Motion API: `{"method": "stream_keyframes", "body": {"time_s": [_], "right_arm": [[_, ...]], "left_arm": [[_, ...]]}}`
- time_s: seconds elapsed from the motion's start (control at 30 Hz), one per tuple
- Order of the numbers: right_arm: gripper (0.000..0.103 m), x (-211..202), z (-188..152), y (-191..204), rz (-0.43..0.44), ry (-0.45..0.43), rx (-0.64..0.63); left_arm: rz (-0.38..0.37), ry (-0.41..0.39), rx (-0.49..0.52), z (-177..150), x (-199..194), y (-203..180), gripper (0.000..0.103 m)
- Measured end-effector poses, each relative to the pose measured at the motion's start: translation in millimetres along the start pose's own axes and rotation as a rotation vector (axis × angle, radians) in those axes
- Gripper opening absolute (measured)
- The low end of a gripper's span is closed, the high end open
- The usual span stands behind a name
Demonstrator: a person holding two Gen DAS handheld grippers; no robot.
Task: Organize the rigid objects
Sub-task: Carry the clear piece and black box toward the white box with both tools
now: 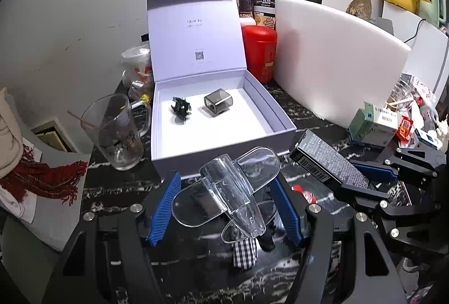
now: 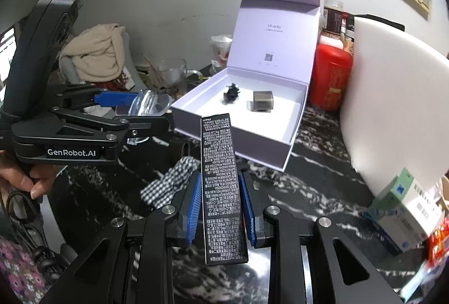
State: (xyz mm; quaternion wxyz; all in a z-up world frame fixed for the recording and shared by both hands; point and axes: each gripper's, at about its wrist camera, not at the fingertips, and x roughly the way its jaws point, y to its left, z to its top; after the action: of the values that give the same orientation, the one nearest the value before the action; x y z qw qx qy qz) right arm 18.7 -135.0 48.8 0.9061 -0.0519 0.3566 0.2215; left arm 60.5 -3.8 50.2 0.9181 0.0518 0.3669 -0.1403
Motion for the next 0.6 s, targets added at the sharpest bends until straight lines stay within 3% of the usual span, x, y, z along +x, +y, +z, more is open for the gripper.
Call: {"method": "stream_keyframes", "body": {"time_s": [0.6], "right_arm": [[0.027, 32, 47, -27, -0.013, -0.029, -0.005]], "left_arm": [[0.013, -0.007, -0.038, 45, 37, 26, 0.066]]}}
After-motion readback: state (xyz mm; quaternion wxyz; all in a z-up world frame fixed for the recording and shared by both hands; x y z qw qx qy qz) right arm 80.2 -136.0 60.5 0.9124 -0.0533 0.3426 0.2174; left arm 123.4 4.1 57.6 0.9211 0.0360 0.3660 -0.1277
